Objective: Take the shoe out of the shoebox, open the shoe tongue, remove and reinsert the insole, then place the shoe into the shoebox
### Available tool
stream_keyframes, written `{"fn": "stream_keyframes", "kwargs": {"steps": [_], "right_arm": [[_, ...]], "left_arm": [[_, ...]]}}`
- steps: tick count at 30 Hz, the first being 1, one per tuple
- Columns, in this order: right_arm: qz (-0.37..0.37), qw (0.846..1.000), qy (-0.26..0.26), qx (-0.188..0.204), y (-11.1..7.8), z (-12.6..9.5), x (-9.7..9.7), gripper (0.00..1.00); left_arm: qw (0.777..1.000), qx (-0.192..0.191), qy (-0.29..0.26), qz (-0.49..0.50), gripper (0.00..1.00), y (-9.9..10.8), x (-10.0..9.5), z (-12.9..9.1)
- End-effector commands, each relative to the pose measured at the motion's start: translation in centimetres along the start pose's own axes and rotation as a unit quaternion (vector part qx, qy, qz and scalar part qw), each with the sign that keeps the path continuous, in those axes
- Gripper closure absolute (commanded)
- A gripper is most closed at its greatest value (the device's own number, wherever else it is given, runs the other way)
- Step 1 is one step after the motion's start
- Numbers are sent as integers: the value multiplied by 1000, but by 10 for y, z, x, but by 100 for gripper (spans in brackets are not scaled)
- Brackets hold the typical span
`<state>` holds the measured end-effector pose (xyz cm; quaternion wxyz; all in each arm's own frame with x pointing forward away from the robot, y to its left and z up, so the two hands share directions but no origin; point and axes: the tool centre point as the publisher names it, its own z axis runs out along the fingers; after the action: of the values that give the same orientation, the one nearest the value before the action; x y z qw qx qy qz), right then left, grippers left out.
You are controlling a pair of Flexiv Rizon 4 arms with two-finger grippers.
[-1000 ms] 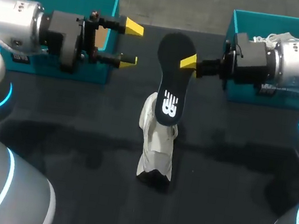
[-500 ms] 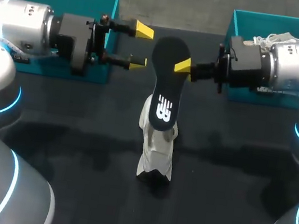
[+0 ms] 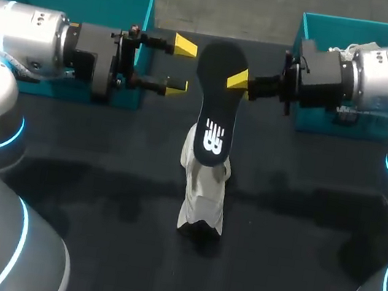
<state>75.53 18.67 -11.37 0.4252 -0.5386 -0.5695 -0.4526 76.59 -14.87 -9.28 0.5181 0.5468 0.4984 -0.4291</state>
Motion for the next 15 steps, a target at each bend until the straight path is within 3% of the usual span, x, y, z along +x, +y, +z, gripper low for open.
{"fn": "stream_keyframes", "kwargs": {"steps": [1, 11, 15], "right_arm": [[-4, 1000, 6, 8, 3, 5, 7, 100], [0, 1000, 22, 14, -4, 20, 7, 100], [0, 1000, 23, 15, -6, 21, 7, 100]], "left_arm": [[1000, -13, -6, 2, 0, -1, 5, 5], [998, -49, -31, -16, 0, 4, 8, 21], [997, -55, -37, -25, 15, 6, 8, 23]]}}
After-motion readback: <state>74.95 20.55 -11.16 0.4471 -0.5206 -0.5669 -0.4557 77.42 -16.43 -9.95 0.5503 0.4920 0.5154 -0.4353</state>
